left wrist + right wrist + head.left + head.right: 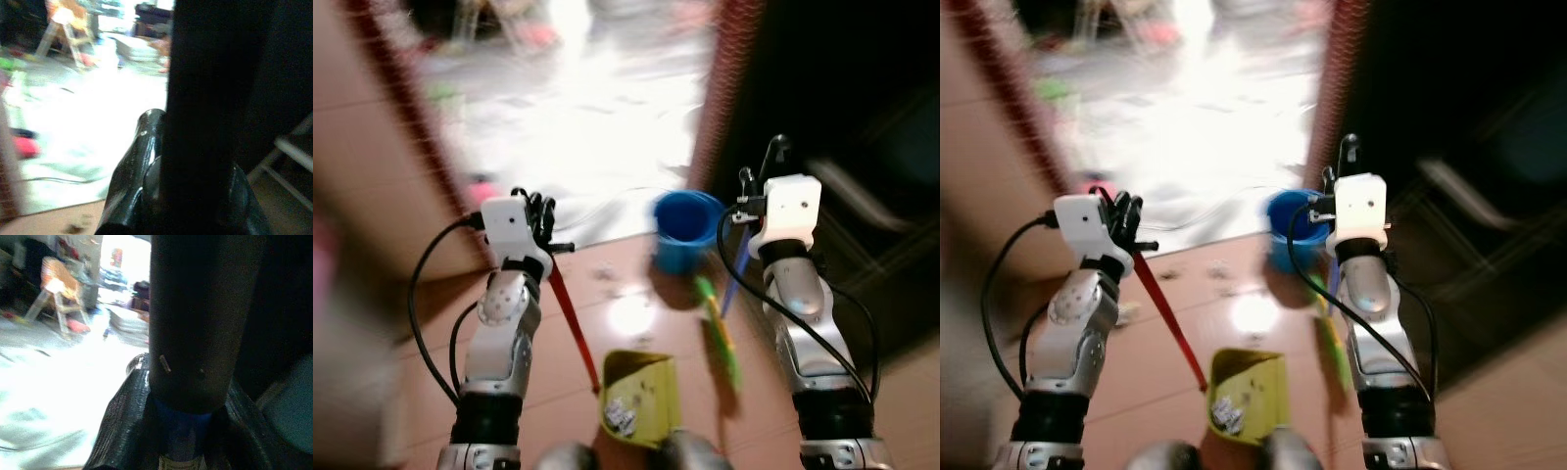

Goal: Sweep floor

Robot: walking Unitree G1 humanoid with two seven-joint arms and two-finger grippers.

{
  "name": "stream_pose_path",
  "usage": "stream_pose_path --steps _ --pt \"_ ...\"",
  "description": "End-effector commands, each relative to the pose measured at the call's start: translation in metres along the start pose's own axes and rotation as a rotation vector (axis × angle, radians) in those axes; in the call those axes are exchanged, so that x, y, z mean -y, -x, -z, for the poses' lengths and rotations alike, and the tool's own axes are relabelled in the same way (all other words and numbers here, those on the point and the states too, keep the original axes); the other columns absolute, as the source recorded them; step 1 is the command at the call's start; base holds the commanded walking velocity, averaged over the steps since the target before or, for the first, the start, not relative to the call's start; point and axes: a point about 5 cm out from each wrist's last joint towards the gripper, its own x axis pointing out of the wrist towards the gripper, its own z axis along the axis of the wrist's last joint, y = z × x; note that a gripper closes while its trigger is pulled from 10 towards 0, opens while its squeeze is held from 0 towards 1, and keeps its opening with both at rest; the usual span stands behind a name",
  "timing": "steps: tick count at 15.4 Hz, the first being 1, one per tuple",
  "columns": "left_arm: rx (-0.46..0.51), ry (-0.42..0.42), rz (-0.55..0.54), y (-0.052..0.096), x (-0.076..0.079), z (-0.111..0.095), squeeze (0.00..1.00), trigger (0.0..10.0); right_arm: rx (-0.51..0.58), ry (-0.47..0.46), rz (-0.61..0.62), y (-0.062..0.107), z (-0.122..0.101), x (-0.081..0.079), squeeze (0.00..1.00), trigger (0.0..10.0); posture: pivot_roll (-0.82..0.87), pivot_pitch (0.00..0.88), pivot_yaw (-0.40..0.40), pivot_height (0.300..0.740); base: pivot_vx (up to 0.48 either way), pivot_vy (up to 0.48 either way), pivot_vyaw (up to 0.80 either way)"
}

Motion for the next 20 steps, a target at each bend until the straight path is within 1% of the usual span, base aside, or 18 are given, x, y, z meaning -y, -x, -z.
stream_pose_path --steps 1,4,7,10,13,15,18,20 --pt "0.062 0.020 0.000 -0.002 0.000 -0.015 0.00 10.0 0.065 0.013 -0.002 -0.004 -0.013 0.000 0.00 10.0 -0.03 0.035 0.029 0.740 0.000 -0.326 0.00" --pt "0.063 0.017 -0.015 -0.003 -0.003 -0.016 0.00 10.0 0.055 0.012 -0.002 -0.003 -0.010 0.001 0.00 10.0 -0.03 0.036 0.028 0.740 0.000 -0.302 0.00" --pt "0.076 0.024 -0.070 -0.006 -0.012 -0.018 0.00 10.0 0.049 0.009 -0.002 -0.003 -0.009 0.000 0.00 10.0 -0.03 0.036 0.028 0.740 0.000 0.000 0.00" --pt "0.086 0.005 -0.095 -0.007 -0.017 -0.021 0.00 10.0 0.038 0.001 -0.002 -0.002 -0.006 -0.001 0.00 10.0 -0.02 0.040 0.026 0.740 0.000 0.000 0.00" --pt "0.126 -0.022 -0.154 -0.005 -0.024 -0.028 0.00 10.0 0.036 -0.014 -0.017 -0.001 -0.005 -0.003 0.00 10.0 0.00 0.042 0.013 0.740 0.000 0.000 0.00" --pt "0.167 -0.039 -0.220 -0.002 -0.031 -0.034 0.00 10.0 0.042 -0.017 -0.033 -0.003 -0.007 -0.004 0.00 10.0 0.00 0.042 0.006 0.740 0.000 0.000 0.00" --pt "0.204 -0.016 -0.304 -0.004 -0.041 -0.045 0.00 10.0 0.040 -0.020 -0.049 -0.006 -0.007 -0.002 0.00 10.0 -0.02 0.048 -0.008 0.740 0.000 0.000 0.00" --pt "0.193 0.068 -0.332 -0.009 -0.049 -0.047 0.00 10.0 0.044 -0.024 -0.057 -0.006 -0.008 -0.004 0.00 10.0 -0.02 0.052 -0.006 0.740 0.000 0.000 0.00"
